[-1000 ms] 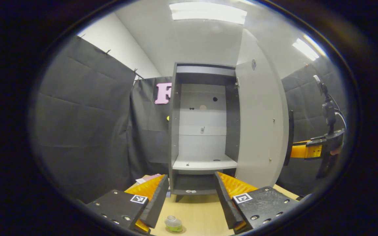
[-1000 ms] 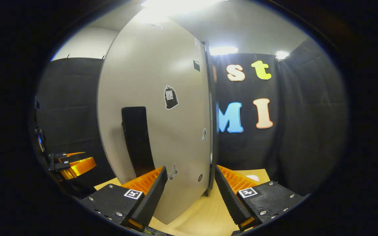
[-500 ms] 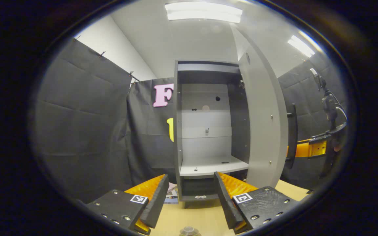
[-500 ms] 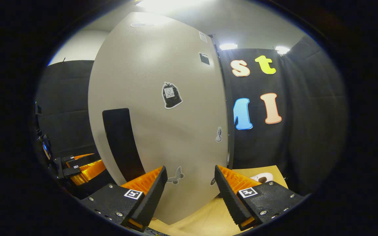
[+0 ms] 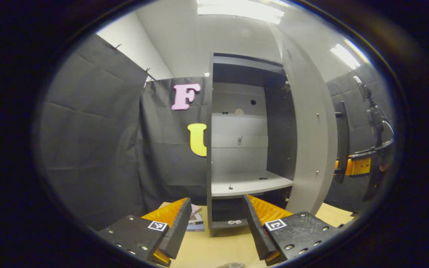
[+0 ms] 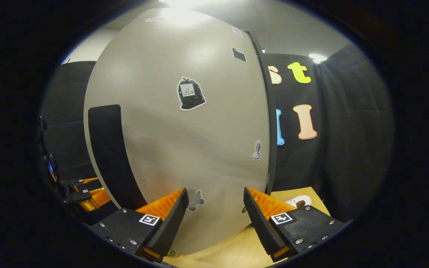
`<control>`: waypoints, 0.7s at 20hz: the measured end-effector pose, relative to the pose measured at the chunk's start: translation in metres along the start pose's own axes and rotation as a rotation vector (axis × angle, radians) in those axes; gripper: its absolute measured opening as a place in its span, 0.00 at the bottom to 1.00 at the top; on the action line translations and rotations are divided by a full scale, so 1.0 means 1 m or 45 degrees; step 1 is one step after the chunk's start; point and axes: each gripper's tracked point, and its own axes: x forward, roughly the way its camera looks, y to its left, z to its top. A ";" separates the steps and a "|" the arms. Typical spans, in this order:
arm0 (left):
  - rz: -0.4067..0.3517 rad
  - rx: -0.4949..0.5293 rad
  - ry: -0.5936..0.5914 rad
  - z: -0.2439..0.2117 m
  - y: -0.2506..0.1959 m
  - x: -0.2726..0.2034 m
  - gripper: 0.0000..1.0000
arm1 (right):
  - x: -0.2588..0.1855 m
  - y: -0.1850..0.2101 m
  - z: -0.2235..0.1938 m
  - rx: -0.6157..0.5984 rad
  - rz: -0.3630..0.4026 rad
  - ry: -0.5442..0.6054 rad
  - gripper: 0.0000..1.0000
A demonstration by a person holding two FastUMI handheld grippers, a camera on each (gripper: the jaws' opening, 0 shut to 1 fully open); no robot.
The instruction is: Open the cabinet door with the right hand, grasp the bottle in the cabinet with the left hand and place it on the coaster, then close the cabinet door with the right hand.
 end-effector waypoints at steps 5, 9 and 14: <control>0.008 0.042 0.018 0.002 0.009 0.009 0.79 | -0.002 0.013 0.026 -0.073 0.033 -0.110 0.93; 0.054 0.107 0.001 0.010 0.011 0.006 0.79 | 0.005 0.010 0.016 -0.001 0.011 -0.083 0.93; 0.047 0.202 -0.019 0.025 -0.001 0.001 0.79 | 0.008 -0.018 0.013 0.033 -0.124 -0.077 0.94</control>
